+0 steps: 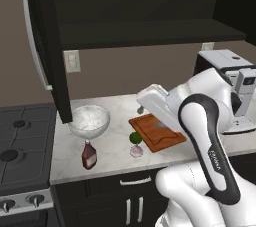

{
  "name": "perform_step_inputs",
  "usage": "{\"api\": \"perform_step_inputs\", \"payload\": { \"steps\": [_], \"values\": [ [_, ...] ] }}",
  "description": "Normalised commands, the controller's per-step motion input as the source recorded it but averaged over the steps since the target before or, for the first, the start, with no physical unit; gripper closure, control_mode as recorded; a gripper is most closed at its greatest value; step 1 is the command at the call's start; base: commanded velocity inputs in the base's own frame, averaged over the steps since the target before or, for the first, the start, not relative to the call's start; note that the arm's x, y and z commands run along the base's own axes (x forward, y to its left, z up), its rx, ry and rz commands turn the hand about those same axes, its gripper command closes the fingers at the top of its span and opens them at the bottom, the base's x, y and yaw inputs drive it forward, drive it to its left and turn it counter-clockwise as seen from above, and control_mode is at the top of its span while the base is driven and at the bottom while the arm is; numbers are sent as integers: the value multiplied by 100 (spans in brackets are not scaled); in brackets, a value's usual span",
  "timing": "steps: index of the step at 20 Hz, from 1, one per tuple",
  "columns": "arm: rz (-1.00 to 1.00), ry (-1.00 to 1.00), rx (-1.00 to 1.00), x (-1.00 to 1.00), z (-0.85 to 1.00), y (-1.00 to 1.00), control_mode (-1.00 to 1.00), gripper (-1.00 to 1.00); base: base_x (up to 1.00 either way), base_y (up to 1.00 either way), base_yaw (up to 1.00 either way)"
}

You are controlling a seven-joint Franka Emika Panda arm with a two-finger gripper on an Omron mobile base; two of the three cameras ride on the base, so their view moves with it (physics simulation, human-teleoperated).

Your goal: Open the cabinet. Place the bowl and condiment on the counter. Then place the lime and garlic on the cutting board.

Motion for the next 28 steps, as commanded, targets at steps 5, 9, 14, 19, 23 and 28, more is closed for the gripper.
{"api": "perform_step_inputs", "payload": {
  "steps": [5,9,14,19,23,28],
  "values": [
    [0,0,-7,-54,4,-16,-100,-100,0,0,0],
    [-1,0,-4,-11,4,-8,-100,-100,0,0,0],
    [-2,1,-2,7,0,-2,-100,-100,0,0,0],
    [-3,6,-7,35,-3,0,-100,-100,0,0,0],
    [-1,9,-9,44,-13,0,-100,-100,0,0,0],
    [0,11,-9,10,-7,-9,-100,-100,0,0,0]
  ]
}}
